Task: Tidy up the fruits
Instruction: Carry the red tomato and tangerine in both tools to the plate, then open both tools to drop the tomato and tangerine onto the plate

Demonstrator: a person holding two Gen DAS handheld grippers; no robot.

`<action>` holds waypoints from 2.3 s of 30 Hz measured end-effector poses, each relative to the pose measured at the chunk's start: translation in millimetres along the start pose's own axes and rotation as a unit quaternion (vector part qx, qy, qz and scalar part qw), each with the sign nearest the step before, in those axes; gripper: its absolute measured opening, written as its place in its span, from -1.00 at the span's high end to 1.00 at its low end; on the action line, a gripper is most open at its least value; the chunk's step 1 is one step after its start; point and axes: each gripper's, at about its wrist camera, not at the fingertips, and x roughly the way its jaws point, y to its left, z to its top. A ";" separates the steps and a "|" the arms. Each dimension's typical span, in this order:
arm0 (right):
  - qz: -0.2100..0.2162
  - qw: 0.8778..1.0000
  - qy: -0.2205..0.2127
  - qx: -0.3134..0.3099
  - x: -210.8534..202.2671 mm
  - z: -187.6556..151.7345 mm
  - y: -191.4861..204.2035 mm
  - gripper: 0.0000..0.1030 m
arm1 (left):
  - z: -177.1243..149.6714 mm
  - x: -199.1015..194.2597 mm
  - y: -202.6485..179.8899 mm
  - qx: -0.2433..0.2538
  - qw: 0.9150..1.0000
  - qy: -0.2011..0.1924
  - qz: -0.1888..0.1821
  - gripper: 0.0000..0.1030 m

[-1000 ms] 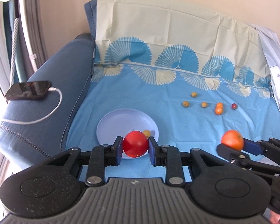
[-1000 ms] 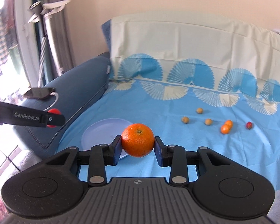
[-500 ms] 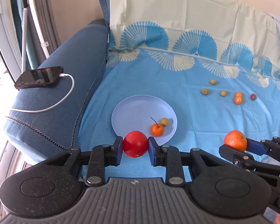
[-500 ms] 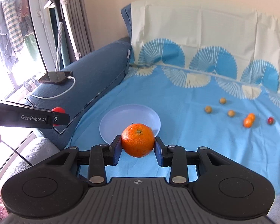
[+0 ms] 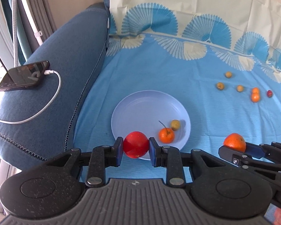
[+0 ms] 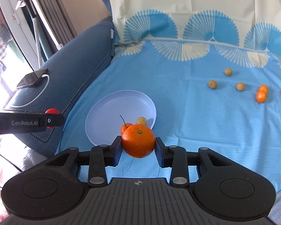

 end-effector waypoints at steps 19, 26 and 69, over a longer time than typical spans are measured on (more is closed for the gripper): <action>-0.021 0.994 0.009 -0.103 88.8 18.4 23.4 0.25 | 21.6 114.9 7.7 0.013 0.998 0.063 0.007 0.39; -0.030 0.990 0.013 -0.140 119.8 25.7 27.7 0.25 | 31.4 143.5 3.0 0.027 0.997 0.070 0.015 0.38; -0.075 0.977 -0.147 -0.138 -83.7 -53.2 58.7 -0.99 | -61.6 -59.2 -2.2 0.004 0.995 -0.082 0.060 -0.99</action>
